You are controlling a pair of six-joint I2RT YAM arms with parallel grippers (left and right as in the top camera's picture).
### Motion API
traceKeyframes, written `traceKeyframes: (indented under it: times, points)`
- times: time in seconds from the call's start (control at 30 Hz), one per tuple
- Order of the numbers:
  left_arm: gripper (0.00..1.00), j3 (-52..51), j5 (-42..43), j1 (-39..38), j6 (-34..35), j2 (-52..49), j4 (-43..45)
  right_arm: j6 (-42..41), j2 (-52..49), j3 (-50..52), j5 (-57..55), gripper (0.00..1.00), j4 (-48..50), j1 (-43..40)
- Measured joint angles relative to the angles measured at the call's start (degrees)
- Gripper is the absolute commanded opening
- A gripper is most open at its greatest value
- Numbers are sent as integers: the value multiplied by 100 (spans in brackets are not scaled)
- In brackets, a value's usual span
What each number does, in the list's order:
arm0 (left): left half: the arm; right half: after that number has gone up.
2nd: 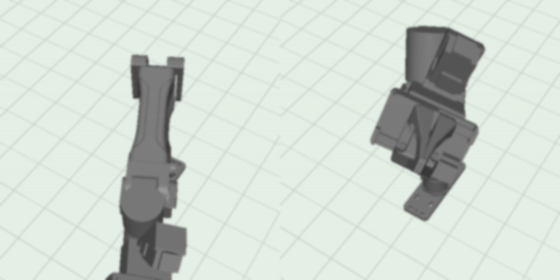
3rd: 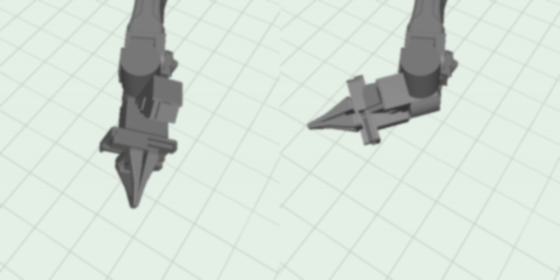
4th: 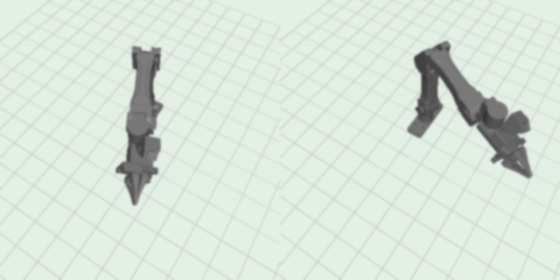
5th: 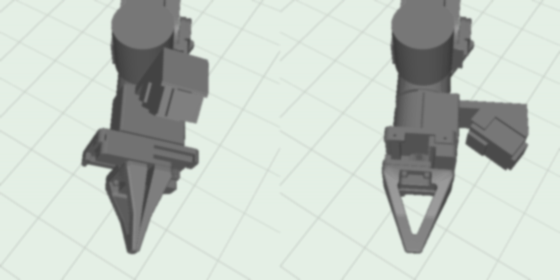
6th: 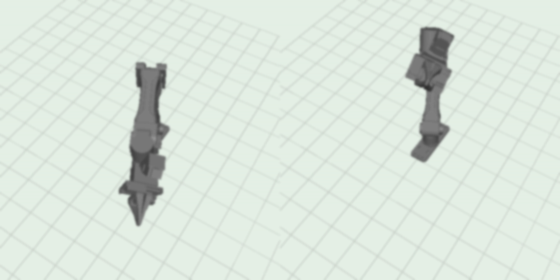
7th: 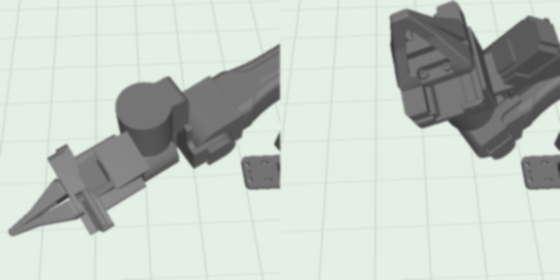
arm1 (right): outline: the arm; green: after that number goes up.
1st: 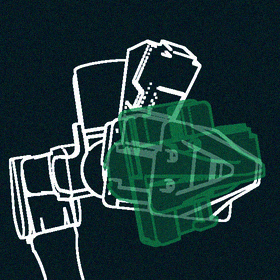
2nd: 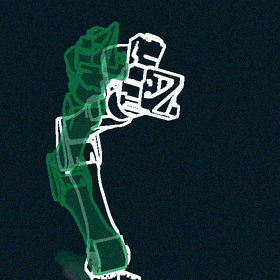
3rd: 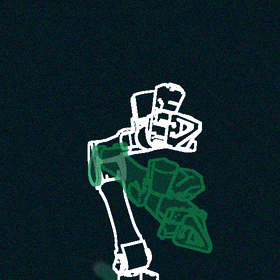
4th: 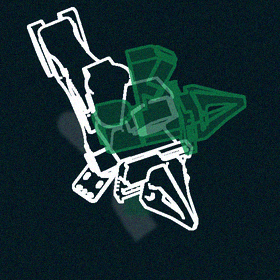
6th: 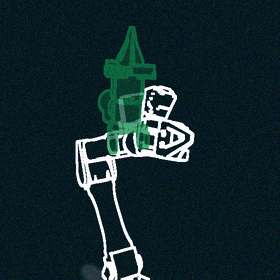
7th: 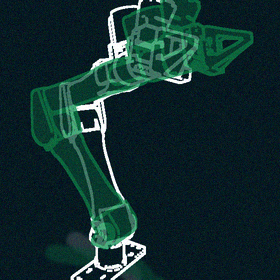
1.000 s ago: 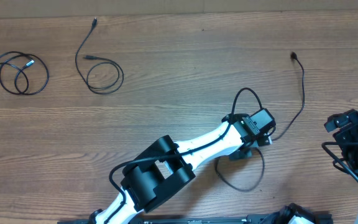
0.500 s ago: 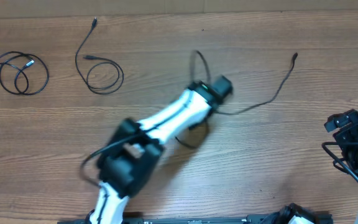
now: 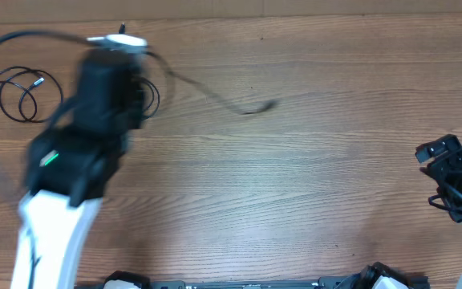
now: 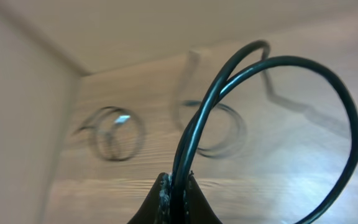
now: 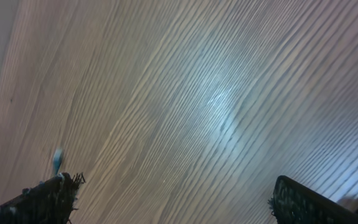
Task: Untangle cables
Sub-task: 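Carry the cable far left with the left gripper and drop it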
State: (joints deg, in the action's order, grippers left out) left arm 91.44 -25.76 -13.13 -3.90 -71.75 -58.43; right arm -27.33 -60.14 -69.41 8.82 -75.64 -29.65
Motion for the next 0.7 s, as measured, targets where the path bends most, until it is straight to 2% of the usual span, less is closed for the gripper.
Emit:
traceKeyframes:
  times: [0.2,0.43,0.7]
  points:
    - [4,0,234,1484,-33,767,4,-7,-295,0,431,100,15,0]
    - [4,0,791,2463,-44,922,138,-4,-568,0,640,100,15,0]
    - [4,245,1276,3532,782,887,369,-4,-664,0,688,100,13,0]
